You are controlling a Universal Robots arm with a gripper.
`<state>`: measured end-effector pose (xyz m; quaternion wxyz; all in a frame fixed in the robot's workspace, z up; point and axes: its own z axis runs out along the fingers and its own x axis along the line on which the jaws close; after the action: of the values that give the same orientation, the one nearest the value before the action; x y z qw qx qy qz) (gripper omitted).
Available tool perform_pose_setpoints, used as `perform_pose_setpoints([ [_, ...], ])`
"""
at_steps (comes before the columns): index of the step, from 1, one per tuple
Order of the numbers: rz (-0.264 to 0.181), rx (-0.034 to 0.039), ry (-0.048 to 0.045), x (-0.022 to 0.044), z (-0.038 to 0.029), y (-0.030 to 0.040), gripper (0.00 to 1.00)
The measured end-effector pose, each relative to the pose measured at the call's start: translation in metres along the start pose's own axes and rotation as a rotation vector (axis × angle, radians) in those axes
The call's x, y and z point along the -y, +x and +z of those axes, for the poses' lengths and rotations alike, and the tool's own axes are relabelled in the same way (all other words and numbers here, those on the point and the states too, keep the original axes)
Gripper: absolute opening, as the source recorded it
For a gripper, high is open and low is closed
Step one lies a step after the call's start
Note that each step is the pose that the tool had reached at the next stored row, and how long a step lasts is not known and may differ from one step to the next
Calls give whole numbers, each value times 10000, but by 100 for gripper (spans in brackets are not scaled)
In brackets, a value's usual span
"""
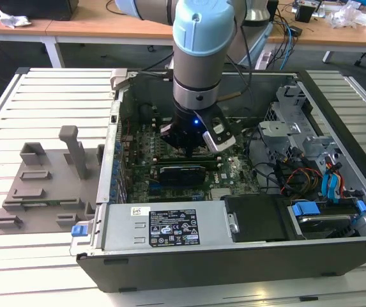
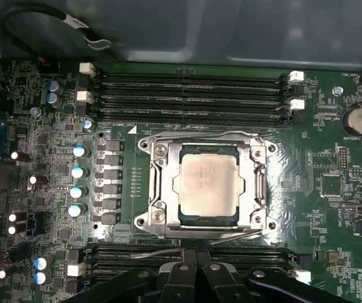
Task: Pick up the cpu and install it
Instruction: 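Install the second cpu locking lever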
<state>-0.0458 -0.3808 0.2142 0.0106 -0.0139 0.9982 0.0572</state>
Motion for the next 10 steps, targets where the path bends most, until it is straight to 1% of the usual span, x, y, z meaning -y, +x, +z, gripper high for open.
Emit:
perform_pose_setpoints([
  [1,0,1,-1,2,49,123,11],
  [2,0,0,0,1,54,204,11],
  [3,1,1,-11,-7,58,328,11],
  [4,-3,-1,-34,-52,75,378,11],
  [5,-25,-1,-75,-128,115,383,11],
  [6,-33,-1,-90,-140,138,383,11],
  [10,-32,0,-102,-132,151,384,11],
])
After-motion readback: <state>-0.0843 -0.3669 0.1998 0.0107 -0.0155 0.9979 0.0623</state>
